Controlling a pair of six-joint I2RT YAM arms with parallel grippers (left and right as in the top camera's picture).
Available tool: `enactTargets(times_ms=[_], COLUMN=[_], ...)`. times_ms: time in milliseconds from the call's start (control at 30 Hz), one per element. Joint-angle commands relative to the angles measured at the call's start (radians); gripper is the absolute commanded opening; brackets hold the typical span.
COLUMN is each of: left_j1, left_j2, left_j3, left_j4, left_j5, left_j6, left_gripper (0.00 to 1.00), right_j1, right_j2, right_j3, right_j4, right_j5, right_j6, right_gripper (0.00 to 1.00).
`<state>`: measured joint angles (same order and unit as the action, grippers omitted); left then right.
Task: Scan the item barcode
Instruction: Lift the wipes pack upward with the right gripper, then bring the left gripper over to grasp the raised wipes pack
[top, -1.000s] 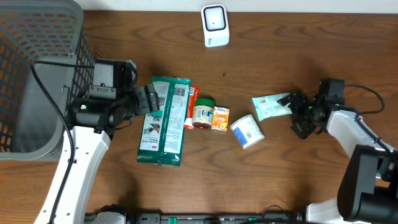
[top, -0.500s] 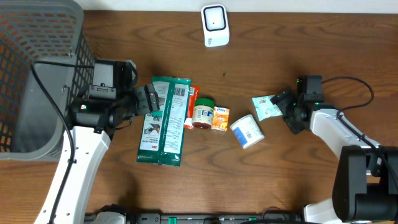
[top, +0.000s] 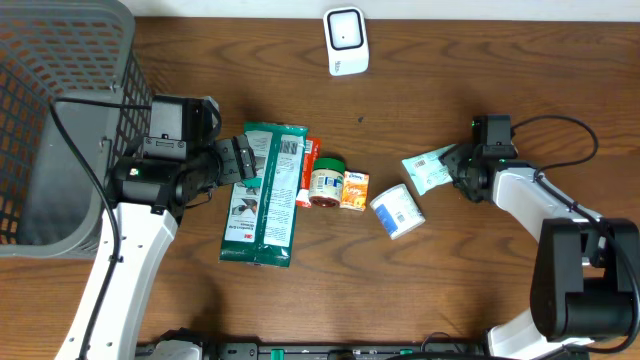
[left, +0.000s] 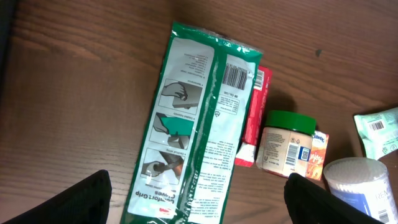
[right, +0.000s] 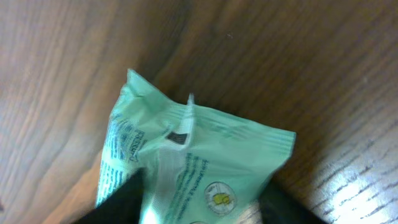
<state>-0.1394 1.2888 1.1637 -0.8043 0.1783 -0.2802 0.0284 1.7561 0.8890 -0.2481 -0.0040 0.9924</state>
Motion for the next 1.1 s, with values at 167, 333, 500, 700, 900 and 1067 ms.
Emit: enactTargets(times_ms=[167,333,500,700,900,1067], left_j1=[-0.002,-0.002,-0.002,-0.002,-0.002,-0.002], left_j2=[0.002,0.002,0.002,0.002,0.002,0.002], left_j3=[0.012,0.012,0.012,0.012,0.012,0.012], left_j4=[-0.001,-0.001,-0.001,-0.001,-0.001,-0.001], left_j5=[0.001,0.001,0.001,0.001,0.001,0.001], left_j6=[0.01,0.01,0.01,0.01,0.01,0.01], left_gripper=[0.86,0.85,0.85,0.85,0.85,0.86], right_j1=[-0.061,-0.122,-0.171,-0.175,-0.18,-0.195], right_j2=[-0.1,-0.245,-0.388,-0.47,-0.481,-0.481], right_j3=[-0.034,-0.034,-0.034,-0.034,-0.034,-0.034], right_j4=[-0.06,-0.088,-0.09,-0.081,-0.075,-0.077], right_j5=[-0.033,-0.139,-0.389,-0.573,-0.738,-0.843], right_j6=[-0.148,-0.357,-0.604,-0.639,-0.638,-0.637], right_gripper=[0.08,0.01,0.01,0.01,0.01,0.01])
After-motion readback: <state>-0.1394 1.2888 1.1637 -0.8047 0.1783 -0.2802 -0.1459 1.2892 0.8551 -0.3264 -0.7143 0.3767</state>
